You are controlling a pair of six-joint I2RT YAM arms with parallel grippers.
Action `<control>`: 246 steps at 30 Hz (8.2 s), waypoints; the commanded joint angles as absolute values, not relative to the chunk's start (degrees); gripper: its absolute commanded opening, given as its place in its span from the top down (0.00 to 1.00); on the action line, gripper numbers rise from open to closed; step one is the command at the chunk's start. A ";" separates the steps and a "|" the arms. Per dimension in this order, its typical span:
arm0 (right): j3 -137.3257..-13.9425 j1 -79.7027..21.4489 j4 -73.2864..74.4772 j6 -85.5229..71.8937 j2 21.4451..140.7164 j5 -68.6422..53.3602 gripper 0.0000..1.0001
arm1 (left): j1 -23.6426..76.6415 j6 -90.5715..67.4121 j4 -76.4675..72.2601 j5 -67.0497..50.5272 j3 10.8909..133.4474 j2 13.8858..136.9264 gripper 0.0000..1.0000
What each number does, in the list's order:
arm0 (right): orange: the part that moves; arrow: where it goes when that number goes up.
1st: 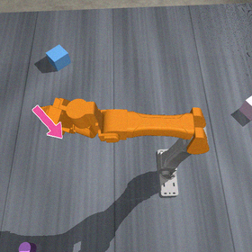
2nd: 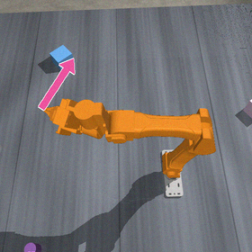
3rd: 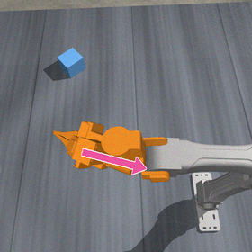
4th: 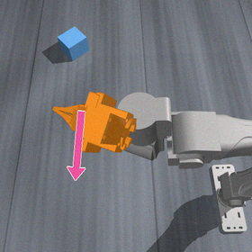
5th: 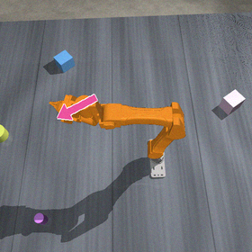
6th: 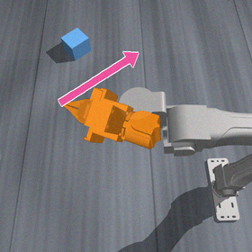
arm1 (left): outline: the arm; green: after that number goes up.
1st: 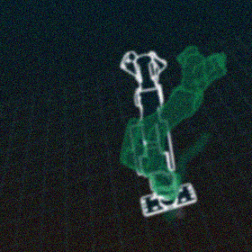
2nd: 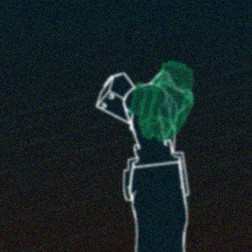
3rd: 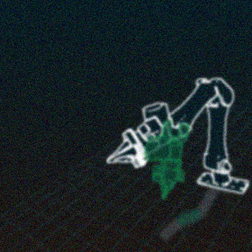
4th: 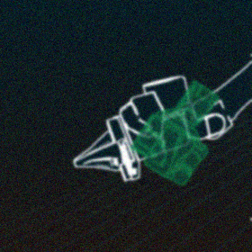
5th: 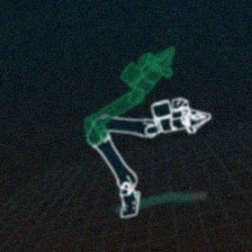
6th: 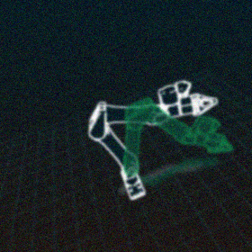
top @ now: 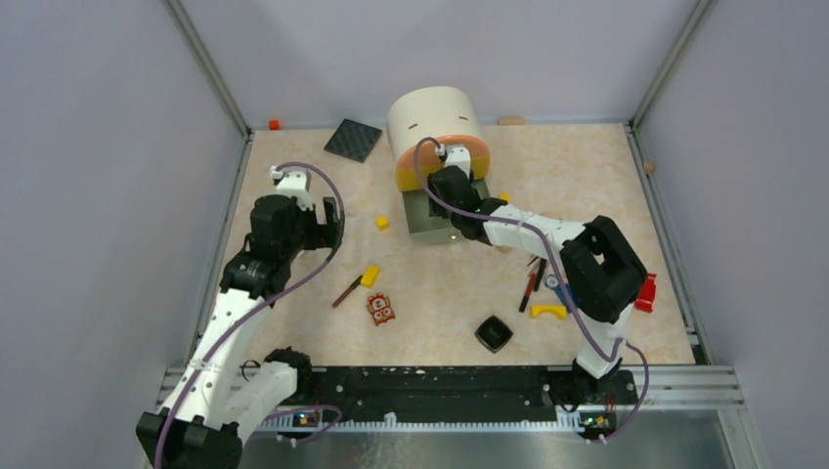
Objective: Organize the makeup
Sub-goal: Place the makeup in the drawer, then pick up the makeup from the center of the board, then place the makeup in the drawer.
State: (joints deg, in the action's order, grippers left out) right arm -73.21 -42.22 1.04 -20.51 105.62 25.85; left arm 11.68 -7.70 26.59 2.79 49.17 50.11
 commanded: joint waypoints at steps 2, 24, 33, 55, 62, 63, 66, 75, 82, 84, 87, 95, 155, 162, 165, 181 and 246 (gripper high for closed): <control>-73.65 -41.10 -5.44 -19.87 106.70 26.41 0.70 | 11.73 -7.46 24.43 2.46 48.83 49.39 0.01; -75.79 -39.29 -9.70 -18.95 111.47 26.55 0.69 | 11.69 -7.34 24.30 2.46 48.83 49.79 0.01; -77.71 -39.11 -8.83 -19.31 113.38 25.94 0.44 | 11.69 -7.33 24.17 2.38 48.80 49.84 0.01; -68.55 -39.63 -5.48 -19.28 97.03 21.64 0.21 | 11.69 -7.33 24.17 2.36 48.95 49.89 0.01; -67.96 -40.00 12.72 -21.22 89.32 18.87 0.21 | 11.69 -7.33 24.26 2.24 48.88 49.44 0.01; -66.91 -40.33 15.27 -21.50 87.90 18.69 0.21 | 11.69 -7.34 24.26 2.16 48.86 49.41 0.01; -62.60 -41.28 22.44 -21.80 82.17 17.28 0.21 | 11.77 -7.30 24.22 1.63 48.92 49.47 0.01; -50.04 -42.53 41.31 -24.72 68.68 5.80 0.10 | 11.78 -7.30 24.26 1.56 49.00 49.79 0.01; -50.38 -48.68 44.98 -28.62 74.72 4.55 0.04 | 11.78 -7.30 24.30 1.69 48.96 50.18 0.01; -49.85 -49.72 44.70 -29.47 77.23 5.09 0.04 | 11.78 -7.32 24.36 1.71 48.91 50.10 0.01; -48.79 -50.01 43.24 -30.73 79.07 5.04 0.04 | 11.78 -7.34 24.35 1.67 48.91 50.14 0.01; -45.86 -51.11 40.08 -31.97 79.05 0.26 0.04 | 11.78 -7.31 24.35 1.44 48.98 50.11 0.01; -92.43 -42.83 32.85 -28.45 108.51 27.56 0.66 | 11.78 -7.47 24.40 1.07 48.87 49.82 0.01; -92.83 -41.86 32.81 -29.21 111.02 27.19 0.65 | 11.78 -7.47 24.35 0.88 48.96 49.86 0.01; -93.68 -41.49 33.61 -29.68 112.21 26.44 0.65 | 11.78 -7.47 24.35 0.94 48.96 49.83 0.01; -95.16 -41.48 37.30 -32.73 114.86 23.35 0.46 | 11.78 -7.47 24.35 0.73 48.91 49.70 0.01; -56.25 -44.99 0.47 -32.64 92.40 18.78 0.46 | 11.78 -7.39 24.26 0.90 48.96 50.71 0.01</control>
State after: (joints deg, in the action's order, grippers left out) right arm -53.93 -44.27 5.06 -31.77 90.78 16.80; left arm 11.68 -7.53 26.57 1.10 49.15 50.92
